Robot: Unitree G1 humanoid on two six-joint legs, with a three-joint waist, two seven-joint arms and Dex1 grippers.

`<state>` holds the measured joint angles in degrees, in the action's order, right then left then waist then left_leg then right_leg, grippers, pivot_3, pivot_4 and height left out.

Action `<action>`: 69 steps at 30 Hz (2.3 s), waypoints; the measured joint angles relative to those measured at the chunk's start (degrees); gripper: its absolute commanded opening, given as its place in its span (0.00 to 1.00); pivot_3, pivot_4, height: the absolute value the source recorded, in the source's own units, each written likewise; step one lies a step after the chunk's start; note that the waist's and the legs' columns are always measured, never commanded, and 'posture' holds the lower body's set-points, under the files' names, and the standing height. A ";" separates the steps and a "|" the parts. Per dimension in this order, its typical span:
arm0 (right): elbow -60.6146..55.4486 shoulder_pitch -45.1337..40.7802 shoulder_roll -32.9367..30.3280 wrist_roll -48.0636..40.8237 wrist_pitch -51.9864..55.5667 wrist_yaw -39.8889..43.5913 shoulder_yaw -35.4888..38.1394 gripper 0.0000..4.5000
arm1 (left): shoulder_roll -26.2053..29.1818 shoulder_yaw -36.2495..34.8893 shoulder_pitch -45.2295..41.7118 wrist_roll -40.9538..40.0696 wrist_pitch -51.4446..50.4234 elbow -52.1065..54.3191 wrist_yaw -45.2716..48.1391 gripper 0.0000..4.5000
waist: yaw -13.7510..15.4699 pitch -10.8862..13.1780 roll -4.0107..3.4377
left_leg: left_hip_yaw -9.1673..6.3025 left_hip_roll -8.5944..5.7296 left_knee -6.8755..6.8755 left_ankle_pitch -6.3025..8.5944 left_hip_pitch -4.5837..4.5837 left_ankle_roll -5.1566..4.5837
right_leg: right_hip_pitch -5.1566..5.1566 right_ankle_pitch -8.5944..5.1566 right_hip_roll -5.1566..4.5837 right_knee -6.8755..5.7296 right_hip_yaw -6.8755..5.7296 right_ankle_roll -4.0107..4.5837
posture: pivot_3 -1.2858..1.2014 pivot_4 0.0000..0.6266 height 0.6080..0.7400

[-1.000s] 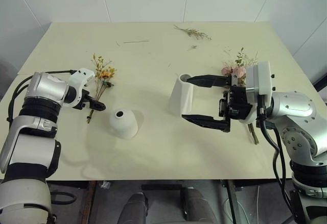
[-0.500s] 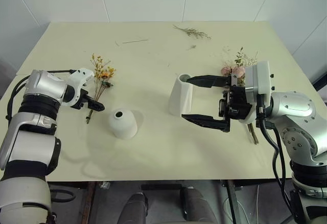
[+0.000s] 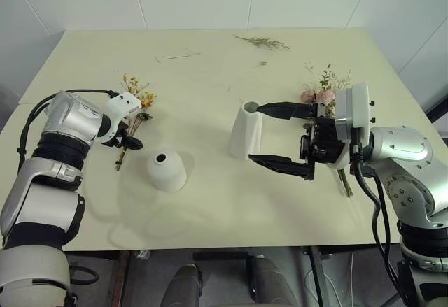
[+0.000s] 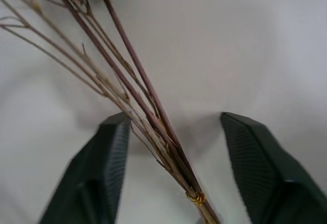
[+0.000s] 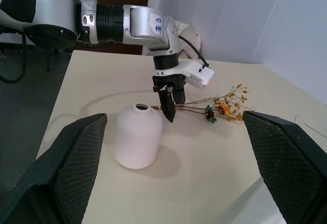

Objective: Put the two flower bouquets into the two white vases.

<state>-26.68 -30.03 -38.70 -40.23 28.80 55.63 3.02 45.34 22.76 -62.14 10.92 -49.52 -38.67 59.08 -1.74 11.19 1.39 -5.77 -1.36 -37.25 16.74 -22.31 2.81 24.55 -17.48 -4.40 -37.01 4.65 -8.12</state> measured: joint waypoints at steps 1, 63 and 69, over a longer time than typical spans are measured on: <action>0.00 0.00 0.01 0.00 -0.01 -0.10 -0.01 1.00 | 0.00 -0.05 0.08 0.00 -0.56 0.31 0.11 0.37 | 0.04 0.00 0.00 | 0.00 0.00 -0.01 0.00 0.00 0.00 | 0.00 0.00 0.00 0.00 0.00 0.00 | 0.52 0.24 1.00; -1.43 6.17 -3.77 -0.19 0.50 -3.10 4.19 1.00 | -2.46 -44.69 29.87 -55.48 6.07 38.27 7.22 0.00 | 0.12 0.02 0.13 | -0.01 0.06 0.00 -0.07 0.11 0.08 | -0.08 0.05 -0.04 0.02 -0.01 0.08 | 0.52 0.24 1.00; -1.43 6.23 -3.79 -0.41 0.77 -3.10 4.19 1.00 | -5.96 -44.77 31.81 -55.49 12.43 39.77 5.80 0.00 | 0.15 0.02 0.13 | -0.01 0.05 0.00 -0.07 0.10 0.07 | -0.10 0.06 -0.04 0.06 -0.01 0.08 | 0.52 0.24 1.00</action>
<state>-28.12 -23.80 -42.48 -40.63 29.56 52.53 7.21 39.38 -22.01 -30.33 -44.56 -37.09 1.10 64.88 -1.59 11.21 1.52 -5.78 -1.30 -37.25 16.67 -22.21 2.88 24.45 -17.42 -4.44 -36.95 4.63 -8.04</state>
